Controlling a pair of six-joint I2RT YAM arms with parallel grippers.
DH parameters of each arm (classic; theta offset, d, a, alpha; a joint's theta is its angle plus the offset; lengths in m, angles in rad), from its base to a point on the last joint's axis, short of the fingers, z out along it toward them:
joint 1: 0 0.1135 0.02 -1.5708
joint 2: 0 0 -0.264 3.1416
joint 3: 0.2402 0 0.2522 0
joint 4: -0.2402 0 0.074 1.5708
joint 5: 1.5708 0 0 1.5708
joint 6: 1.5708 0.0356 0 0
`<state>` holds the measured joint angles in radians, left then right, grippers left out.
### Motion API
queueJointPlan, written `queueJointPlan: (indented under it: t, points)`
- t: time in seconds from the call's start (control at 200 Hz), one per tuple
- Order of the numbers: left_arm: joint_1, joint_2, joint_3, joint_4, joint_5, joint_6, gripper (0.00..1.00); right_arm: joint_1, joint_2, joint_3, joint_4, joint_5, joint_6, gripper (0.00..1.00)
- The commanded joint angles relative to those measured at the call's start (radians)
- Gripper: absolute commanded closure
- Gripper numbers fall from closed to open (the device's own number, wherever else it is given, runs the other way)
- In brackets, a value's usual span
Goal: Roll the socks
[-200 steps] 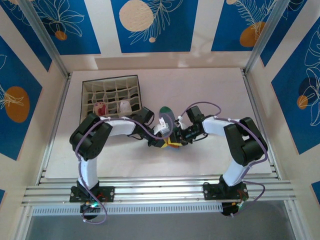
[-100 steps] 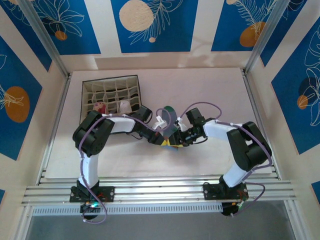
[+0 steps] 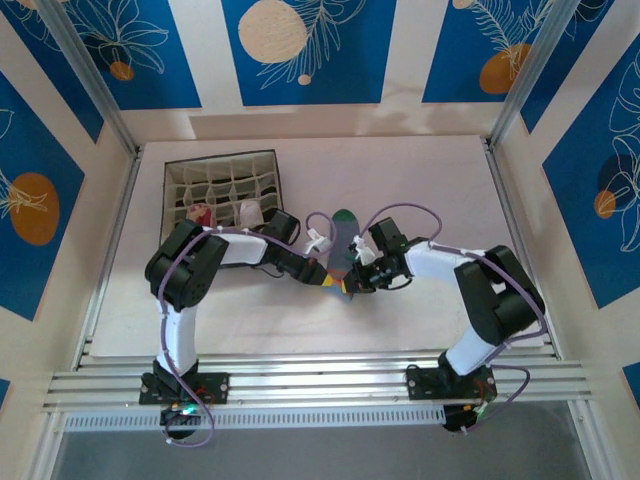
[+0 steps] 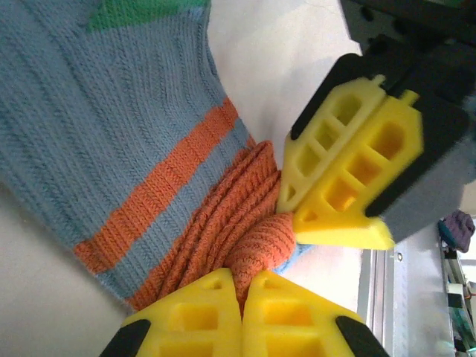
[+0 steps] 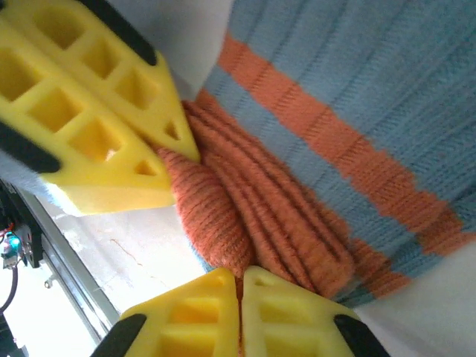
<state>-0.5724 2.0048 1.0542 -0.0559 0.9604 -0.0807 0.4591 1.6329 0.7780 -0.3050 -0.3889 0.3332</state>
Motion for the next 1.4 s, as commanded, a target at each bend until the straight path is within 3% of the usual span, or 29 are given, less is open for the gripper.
queueJointPlan:
  t: [0.0, 0.07, 0.255, 0.5, 0.64, 0.735, 1.005, 1.391]
  points:
    - [0.013, -0.026, -0.044, 0.022, -0.062, 0.011, 1.0, -0.025, 0.06, 0.037, -0.104, -0.007, 0.015, 0.97]
    - [0.009, -0.051, -0.058, 0.016, -0.09, 0.049, 1.0, -0.035, 0.088, 0.068, -0.153, 0.007, 0.016, 0.99]
    - [0.002, -0.142, -0.11, 0.055, -0.118, 0.172, 0.82, -0.047, 0.148, 0.125, -0.242, -0.001, 0.018, 1.0]
    - [-0.004, -0.269, -0.157, 0.062, -0.172, 0.353, 0.77, -0.05, 0.206, 0.202, -0.336, 0.002, -0.022, 1.0]
    - [-0.061, -0.389, -0.264, 0.15, -0.288, 0.58, 0.72, -0.056, 0.248, 0.254, -0.399, -0.017, -0.068, 1.0]
    - [-0.128, -0.433, -0.299, 0.136, -0.429, 0.783, 0.67, -0.064, 0.276, 0.288, -0.44, -0.039, -0.092, 1.0]
    - [-0.232, -0.41, -0.306, 0.217, -0.677, 0.976, 0.66, -0.085, 0.318, 0.356, -0.524, -0.066, -0.131, 1.0]
    - [-0.285, -0.293, -0.236, 0.233, -0.75, 1.099, 0.67, -0.102, 0.348, 0.403, -0.584, -0.079, -0.155, 1.0]
